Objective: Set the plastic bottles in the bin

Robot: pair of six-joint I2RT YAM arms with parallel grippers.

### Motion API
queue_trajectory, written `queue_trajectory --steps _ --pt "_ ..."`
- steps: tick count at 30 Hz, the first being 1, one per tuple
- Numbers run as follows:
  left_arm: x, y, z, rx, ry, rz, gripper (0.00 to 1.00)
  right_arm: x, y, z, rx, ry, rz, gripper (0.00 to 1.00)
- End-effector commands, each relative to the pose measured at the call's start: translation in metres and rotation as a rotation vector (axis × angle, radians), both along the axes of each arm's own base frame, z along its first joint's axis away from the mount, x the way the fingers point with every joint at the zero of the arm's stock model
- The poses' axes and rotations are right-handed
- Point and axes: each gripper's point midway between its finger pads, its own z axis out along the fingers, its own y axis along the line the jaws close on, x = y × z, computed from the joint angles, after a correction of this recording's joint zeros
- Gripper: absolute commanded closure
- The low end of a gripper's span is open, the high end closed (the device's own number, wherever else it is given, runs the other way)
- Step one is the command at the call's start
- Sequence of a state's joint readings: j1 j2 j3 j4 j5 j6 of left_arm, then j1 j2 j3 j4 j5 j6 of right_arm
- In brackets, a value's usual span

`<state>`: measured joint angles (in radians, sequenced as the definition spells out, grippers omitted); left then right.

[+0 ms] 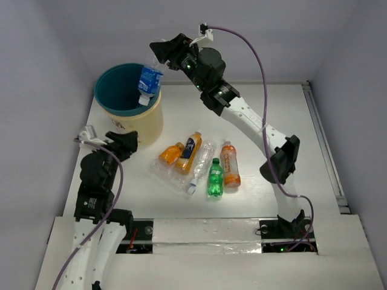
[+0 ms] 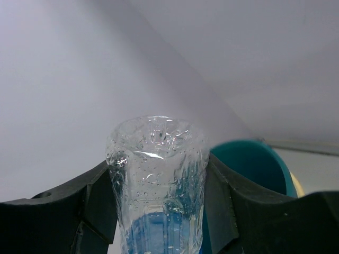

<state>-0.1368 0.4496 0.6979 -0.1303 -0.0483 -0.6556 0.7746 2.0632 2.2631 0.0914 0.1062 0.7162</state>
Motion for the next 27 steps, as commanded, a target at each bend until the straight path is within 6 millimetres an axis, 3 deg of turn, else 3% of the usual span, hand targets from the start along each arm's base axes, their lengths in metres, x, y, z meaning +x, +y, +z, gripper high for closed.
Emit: queue_trajectory --steps 1,2,4,10,13,15,17,20,25,26,27 --pt "-0.019 -0.025 -0.049 -0.048 0.131 -0.140 0.43 0.007 -0.006 0.048 0.230 -0.054 -0.099 0.52" --pt "-0.021 -0.027 -0.055 -0.053 0.144 -0.151 0.44 0.007 -0.011 0.065 0.260 -0.087 -0.119 0.52" --pt "-0.025 -0.031 -0.066 -0.059 0.164 -0.179 0.44 0.012 -0.002 0.057 0.254 -0.091 -0.162 0.52" --pt "-0.033 -0.042 -0.079 -0.066 0.189 -0.245 0.40 0.044 0.013 0.004 0.135 -0.070 -0.251 0.51" --pt "-0.034 -0.051 -0.084 -0.080 0.188 -0.295 0.34 0.045 0.024 -0.011 0.071 -0.083 -0.247 0.45" --pt "-0.035 -0.059 -0.090 -0.077 0.194 -0.349 0.30 0.042 0.029 -0.014 0.024 -0.109 -0.252 0.28" --pt "-0.035 -0.067 -0.090 -0.060 0.196 -0.404 0.28 0.033 0.031 -0.005 0.002 -0.149 -0.245 0.11" --pt "-0.031 -0.069 -0.086 -0.036 0.188 -0.420 0.27 0.018 0.024 0.022 -0.006 -0.211 -0.246 0.06" --pt "-0.018 -0.085 -0.084 -0.008 0.201 -0.461 0.27 -0.004 0.010 0.051 -0.047 -0.264 -0.218 0.04" --pt "-0.022 -0.099 -0.083 -0.015 0.205 -0.503 0.27 -0.012 0.002 0.060 -0.060 -0.272 -0.213 0.09" --pt "-0.022 -0.108 -0.076 -0.018 0.185 -0.525 0.27 -0.016 -0.001 0.057 -0.094 -0.262 -0.207 0.15"
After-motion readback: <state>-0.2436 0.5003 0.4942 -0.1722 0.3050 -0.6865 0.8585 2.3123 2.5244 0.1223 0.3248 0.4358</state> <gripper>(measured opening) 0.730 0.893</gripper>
